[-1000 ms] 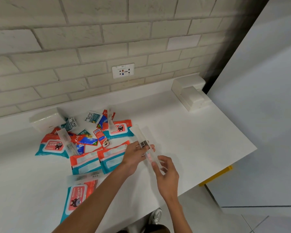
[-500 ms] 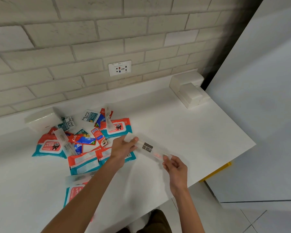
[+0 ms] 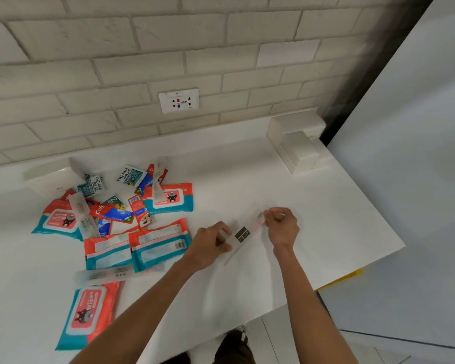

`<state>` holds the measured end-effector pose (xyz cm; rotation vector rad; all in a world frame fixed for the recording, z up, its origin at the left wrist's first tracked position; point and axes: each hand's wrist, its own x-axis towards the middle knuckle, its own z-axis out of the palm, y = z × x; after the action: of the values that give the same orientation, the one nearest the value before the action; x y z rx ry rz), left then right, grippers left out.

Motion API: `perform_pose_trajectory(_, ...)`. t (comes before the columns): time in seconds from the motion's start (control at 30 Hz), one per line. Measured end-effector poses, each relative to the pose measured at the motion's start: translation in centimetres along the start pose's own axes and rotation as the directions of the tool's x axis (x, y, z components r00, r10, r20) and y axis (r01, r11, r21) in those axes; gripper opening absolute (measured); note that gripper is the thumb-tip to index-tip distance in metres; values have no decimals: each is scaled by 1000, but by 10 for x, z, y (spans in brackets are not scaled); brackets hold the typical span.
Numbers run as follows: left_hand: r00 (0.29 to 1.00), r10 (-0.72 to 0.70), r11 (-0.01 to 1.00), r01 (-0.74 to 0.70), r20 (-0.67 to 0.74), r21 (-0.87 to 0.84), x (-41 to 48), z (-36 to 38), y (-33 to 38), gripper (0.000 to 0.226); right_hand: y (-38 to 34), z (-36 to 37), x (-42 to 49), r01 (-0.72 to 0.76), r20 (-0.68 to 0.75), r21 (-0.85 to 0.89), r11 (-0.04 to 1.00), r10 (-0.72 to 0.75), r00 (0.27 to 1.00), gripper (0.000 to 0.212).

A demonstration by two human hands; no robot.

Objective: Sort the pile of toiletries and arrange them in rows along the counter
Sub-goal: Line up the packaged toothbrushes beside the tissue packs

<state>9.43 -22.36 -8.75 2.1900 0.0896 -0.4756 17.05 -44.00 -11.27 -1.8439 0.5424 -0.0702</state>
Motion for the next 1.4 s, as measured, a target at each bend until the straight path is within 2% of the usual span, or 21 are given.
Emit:
perform_pose_trajectory(0.17,994,96,992,-99,43,84,28,35,17,45,-15,10,55,193,124,-173,966,-173,977,10)
perform_pose_trajectory(0.3,977,207,940,-211,46,268,48,62,26,50,-20,20,85,340,257,-306,889,-267,929,20)
perform_pose_trajectory(0.47,954,297,866,-248,-46,434,68,82,34,55,-19,17,87,403,316,-273,873,-314,895,15)
perform_pose_trajectory(0.6,931,325,853,-215,-163,475,79,90,37,55,-5,-2,63,464,292,-255,849,-390,873,17)
perform_pose_trajectory(0.73,894,393,836,-251,-213,487,86,91,42,46,23,-30,21,510,317,-268,817,-426,848,23)
perform_pose_trajectory(0.87,871,395,868,-251,-291,429,98,85,44,47,61,-40,-17,620,388,-358,699,-492,779,41)
perform_pose_trajectory(1.03,899,413,777,-266,-144,570,124,77,35,49,92,-45,-22,737,447,-448,506,-587,675,44)
perform_pose_trajectory(1.1,911,391,770,-244,-133,590,131,77,37,50,96,-46,-12,764,456,-461,451,-619,640,45)
perform_pose_trajectory(1.4,972,185,855,-85,-147,511,176,73,62,63,79,-41,46,753,490,-542,372,-588,643,61)
